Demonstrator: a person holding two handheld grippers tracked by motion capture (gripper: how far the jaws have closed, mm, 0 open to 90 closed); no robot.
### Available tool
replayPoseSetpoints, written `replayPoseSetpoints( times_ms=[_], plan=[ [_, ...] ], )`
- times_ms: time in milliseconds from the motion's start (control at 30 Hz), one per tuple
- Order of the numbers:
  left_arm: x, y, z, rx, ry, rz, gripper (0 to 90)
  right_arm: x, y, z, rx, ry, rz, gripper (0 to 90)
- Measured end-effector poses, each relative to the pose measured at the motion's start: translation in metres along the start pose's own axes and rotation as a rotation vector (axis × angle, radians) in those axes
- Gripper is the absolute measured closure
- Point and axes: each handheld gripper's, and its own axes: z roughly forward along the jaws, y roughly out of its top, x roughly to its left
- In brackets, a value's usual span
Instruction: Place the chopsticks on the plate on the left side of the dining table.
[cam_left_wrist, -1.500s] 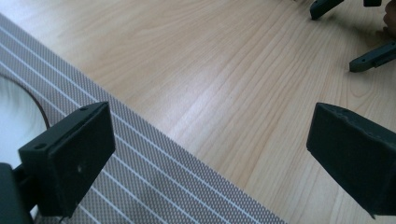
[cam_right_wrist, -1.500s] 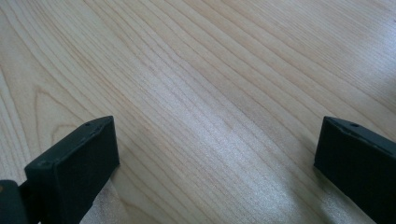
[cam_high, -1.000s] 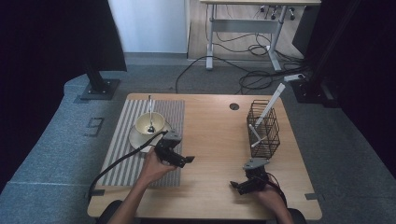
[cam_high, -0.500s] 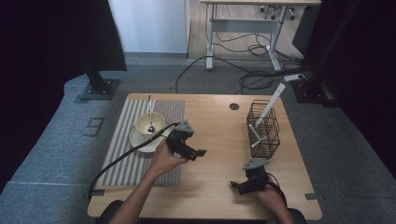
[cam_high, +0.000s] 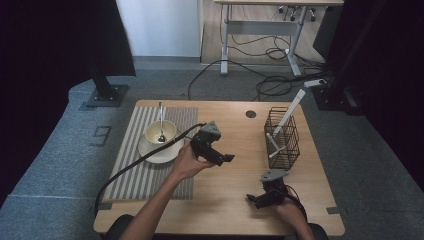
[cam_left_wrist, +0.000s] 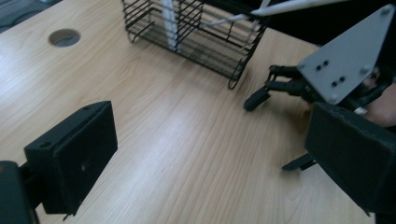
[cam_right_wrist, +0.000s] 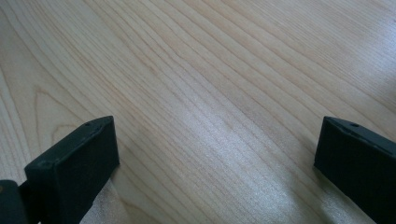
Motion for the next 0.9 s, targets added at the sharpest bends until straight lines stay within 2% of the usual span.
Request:
replayPoseSetpoints(
  times_ms=[233, 400, 667, 900],
  plan=[
    [-0.008, 0.023, 0.013, 0.002, -0.003, 0.045, 3.7, 0.000, 0.000, 0.000, 0.001, 0.002, -0.003, 0.0],
    [-0.011, 0.033, 0.020, 0.012, -0.005, 0.067, 4.4, 0.000, 0.000, 0.000, 0.001, 0.002, -0.005, 0.0],
    [-0.013, 0.049, 0.035, 0.007, -0.046, 0.071, 7.8, 0.000, 0.000, 0.000, 0.001, 0.003, -0.005, 0.0],
    [-0.017, 0.063, 0.045, 0.010, -0.058, 0.088, 12.7, 0.000, 0.000, 0.000, 0.001, 0.003, -0.006, 0.0]
  ],
)
